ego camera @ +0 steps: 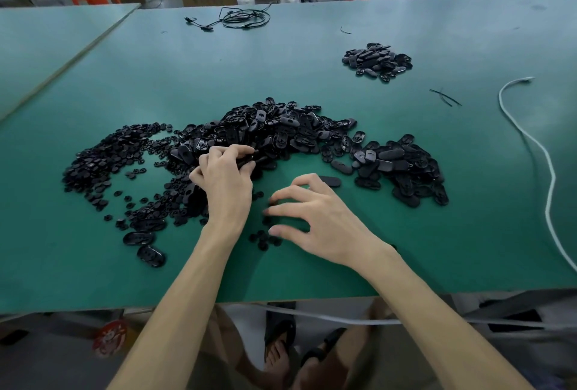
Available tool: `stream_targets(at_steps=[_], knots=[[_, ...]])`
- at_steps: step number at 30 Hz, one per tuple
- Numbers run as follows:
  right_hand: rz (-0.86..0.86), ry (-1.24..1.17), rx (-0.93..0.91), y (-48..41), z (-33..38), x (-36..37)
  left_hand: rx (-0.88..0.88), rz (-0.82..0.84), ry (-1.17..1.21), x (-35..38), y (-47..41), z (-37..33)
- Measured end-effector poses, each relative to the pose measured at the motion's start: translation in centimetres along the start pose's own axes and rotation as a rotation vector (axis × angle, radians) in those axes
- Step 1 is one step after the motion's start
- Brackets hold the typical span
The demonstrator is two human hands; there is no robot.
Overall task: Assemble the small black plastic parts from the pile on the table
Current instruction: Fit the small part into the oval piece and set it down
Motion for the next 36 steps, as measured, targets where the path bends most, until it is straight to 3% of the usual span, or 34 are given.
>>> stream_targets(at_steps=[8,11,18,22,28,36], knots=[[-0.036,0.010,-0.051,0.1,0.6,-0.2,0.044,-0.029,0.109,-0.5,0.1,-0.5],[-0.026,0.024,-0.055,0.2,0.8,-0.3,0.063,0.010,0.313,-0.4,0.2,-0.8],[0.014,0.001,-0.058,0.1,0.9,0.0,0.127,0.062,0.382,0.3,0.2,-1.5],[-0.001,-0.008,-0.061,0.0,0.8,0.0,0.126,0.061,0.567,0.4,0.2,-1.7],[-0.041,0.066,-0.110,0.2,1.5,-0.2,-0.143,0.286,1.077,2.5,0.1,-1.0],[-0.043,0.085,-0.153,0.1,2.0,-0.1,-0.157,0.565,1.121,4.6,1.5,-2.6]])
Point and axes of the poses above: each hand's wrist, its own y-axis away from the middle knuckle, its own x-axis out of the palm, z = x × y, the point moved 9 cm from there along -y, towards the middle knuckle, and after that the axes turned 2 degrees about z, right-handed, at the moved point
